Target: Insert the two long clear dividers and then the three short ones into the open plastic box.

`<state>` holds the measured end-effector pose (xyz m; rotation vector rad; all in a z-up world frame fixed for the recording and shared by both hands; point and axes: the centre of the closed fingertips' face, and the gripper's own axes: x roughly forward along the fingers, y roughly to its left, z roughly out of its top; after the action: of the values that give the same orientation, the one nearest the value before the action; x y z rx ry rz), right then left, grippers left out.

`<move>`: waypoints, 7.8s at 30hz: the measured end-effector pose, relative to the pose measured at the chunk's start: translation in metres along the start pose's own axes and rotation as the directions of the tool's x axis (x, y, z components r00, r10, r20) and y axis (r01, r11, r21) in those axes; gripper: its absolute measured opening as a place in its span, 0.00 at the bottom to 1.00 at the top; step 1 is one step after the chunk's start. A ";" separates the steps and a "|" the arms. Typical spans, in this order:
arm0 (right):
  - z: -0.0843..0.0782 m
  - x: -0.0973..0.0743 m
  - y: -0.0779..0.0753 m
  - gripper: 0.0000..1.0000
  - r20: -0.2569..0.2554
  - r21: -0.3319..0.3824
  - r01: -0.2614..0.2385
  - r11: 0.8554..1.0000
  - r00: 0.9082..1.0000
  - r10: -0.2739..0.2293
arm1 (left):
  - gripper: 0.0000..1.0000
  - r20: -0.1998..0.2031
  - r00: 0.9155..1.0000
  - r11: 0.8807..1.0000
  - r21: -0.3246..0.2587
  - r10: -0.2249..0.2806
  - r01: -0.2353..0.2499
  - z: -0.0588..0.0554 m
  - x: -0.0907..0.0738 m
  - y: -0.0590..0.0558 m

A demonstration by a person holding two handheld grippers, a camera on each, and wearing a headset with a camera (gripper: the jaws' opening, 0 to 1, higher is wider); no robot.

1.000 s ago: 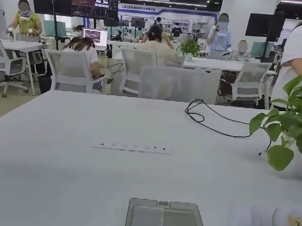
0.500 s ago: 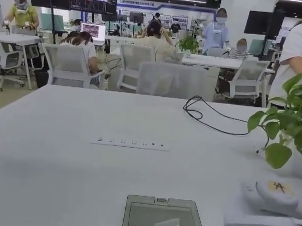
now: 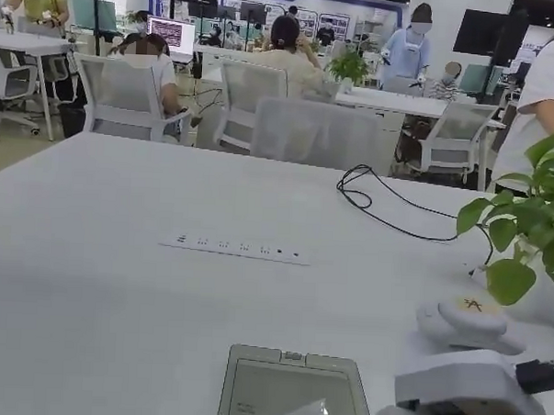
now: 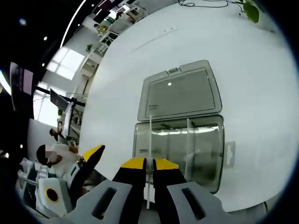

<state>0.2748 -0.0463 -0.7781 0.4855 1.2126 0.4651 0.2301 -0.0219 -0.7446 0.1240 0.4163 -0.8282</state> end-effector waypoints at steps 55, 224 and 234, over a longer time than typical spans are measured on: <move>-0.009 0.039 -0.016 0.07 -0.240 -0.201 0.129 0.971 0.955 -0.176 | 0.91 -0.030 0.999 0.999 -0.006 0.046 -0.046 -0.011 0.004 0.028; -0.011 -0.045 -0.160 0.32 -0.140 -0.975 -0.104 0.195 0.973 -0.185 | 0.81 0.007 0.981 0.981 -0.039 0.192 -0.192 0.006 -0.020 0.024; 0.009 -0.075 -0.132 0.32 0.020 -0.988 0.040 0.151 0.991 -0.134 | 0.70 0.017 0.988 0.980 -0.127 0.155 -0.151 0.007 -0.019 0.015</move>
<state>0.2731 -0.1976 -0.7959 -0.8170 0.7186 1.0811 0.2316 -0.0009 -0.7309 0.0275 0.4276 -0.6498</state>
